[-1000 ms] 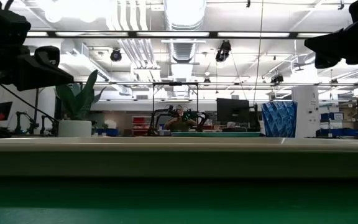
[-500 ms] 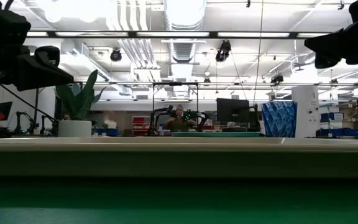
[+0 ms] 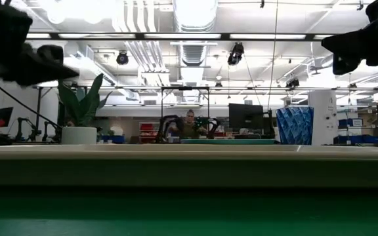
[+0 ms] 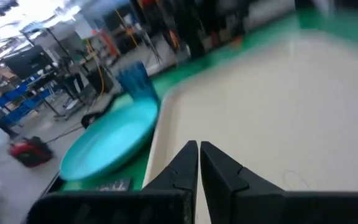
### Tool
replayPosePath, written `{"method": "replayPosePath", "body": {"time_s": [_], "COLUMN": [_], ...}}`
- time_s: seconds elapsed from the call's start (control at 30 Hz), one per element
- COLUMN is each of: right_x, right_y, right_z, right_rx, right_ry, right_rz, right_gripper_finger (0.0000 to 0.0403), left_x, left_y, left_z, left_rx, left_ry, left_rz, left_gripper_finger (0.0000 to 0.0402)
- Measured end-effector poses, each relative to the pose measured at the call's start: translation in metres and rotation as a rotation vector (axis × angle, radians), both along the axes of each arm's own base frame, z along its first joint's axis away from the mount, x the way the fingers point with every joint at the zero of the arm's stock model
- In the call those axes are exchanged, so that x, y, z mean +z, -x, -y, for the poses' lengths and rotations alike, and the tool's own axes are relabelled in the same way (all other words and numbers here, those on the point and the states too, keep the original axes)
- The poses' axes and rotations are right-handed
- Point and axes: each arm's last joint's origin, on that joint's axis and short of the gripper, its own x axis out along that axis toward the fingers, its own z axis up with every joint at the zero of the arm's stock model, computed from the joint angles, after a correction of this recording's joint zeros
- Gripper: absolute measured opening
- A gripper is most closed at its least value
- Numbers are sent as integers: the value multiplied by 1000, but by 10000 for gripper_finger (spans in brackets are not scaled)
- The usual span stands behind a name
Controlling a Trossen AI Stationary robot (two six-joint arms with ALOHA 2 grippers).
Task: Pick and place plate/cup/fork/spoon on tray
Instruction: Put the blue plate on the serving tray
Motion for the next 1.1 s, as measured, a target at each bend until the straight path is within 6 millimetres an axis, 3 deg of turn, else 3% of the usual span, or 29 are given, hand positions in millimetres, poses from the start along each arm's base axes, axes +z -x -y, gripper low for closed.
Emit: {"method": "replayPosePath", "body": {"time_s": [0.2, 0.5, 0.6, 0.87, 1.1], "right_x": [3, 22, 31, 50, 74], "right_y": [0, 4, 6, 4, -8], "right_z": [0, 4, 6, 8, 7], "right_rx": [-1, -110, -131, -171, -199], "right_ry": [-19, 73, 62, 68, 96], "right_rz": [32, 192, 245, 275, 269], "right_gripper_finger": [9, 9, 9, 9, 9], "left_x": [34, 62, 67, 91, 94], "left_y": [1, 11, 14, 19, 22], "left_z": [0, -5, -7, -9, -11], "left_rx": [-7, -55, -45, 38, 56], "left_ry": [450, 602, 594, 317, 297], "left_rz": [357, 660, 714, 810, 858], "left_gripper_finger": [4, 4, 4, 4, 4]}}
